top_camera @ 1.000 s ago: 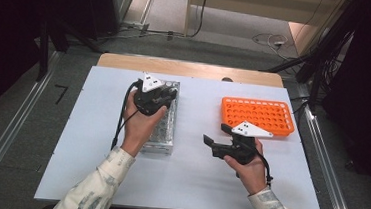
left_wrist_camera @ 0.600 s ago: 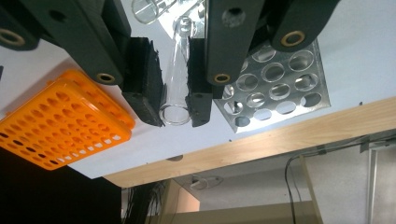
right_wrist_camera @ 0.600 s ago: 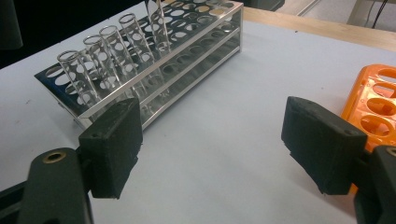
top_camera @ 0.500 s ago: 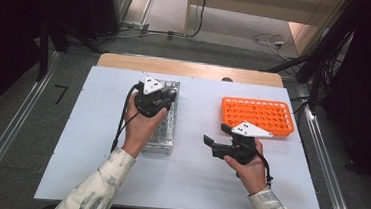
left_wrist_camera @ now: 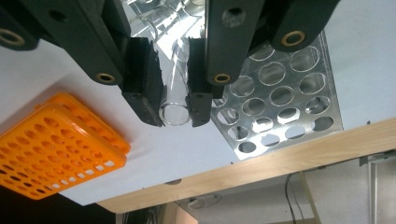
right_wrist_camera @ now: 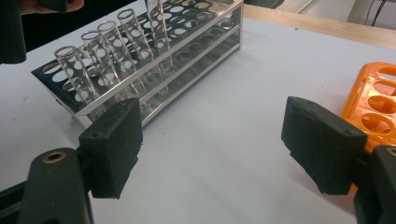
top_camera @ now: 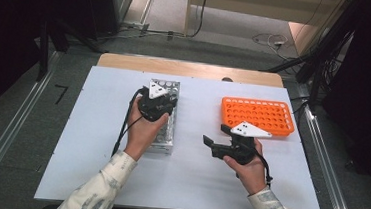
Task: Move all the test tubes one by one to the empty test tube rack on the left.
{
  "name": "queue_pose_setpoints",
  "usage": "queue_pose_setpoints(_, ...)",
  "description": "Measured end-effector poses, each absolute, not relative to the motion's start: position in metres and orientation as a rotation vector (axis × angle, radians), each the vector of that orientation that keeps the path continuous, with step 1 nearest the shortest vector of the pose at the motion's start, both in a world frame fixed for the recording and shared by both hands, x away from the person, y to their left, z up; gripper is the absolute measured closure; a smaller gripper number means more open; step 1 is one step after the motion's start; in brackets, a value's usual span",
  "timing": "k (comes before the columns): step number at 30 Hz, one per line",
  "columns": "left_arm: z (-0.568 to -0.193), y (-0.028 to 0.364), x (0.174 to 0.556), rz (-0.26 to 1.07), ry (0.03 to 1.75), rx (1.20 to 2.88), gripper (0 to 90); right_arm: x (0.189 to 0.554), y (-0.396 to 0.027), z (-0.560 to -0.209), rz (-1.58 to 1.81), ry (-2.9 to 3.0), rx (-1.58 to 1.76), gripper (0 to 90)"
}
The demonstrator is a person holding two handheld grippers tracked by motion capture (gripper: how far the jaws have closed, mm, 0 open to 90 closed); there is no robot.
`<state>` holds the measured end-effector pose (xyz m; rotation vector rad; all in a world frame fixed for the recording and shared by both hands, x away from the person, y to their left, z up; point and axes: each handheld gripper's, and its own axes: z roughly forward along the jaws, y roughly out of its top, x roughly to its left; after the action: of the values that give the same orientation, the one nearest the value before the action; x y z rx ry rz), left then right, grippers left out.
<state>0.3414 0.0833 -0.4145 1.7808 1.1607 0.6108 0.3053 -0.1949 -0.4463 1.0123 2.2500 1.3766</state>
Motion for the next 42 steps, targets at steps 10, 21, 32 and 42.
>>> queue_pose_setpoints(10,-0.4182,0.0823,0.3432,0.589,1.19,1.815,75.8,0.3055,-0.1944,-0.4469,1.374,2.253,1.01,19.1)
queue_pose_setpoints(21,-0.4207,0.0826,0.3447,0.575,1.203,1.825,75.7,0.3053,-0.194,-0.4471,1.374,2.257,1.015,19.1)
queue_pose_setpoints(32,-0.4197,0.0835,0.3447,0.552,1.205,1.797,72.8,0.3052,-0.194,-0.4471,1.375,2.257,1.016,19.1)
queue_pose_setpoints(42,-0.414,0.0875,0.3416,0.529,1.196,1.752,70.0,0.3052,-0.1936,-0.4473,1.376,2.256,1.011,19.1)
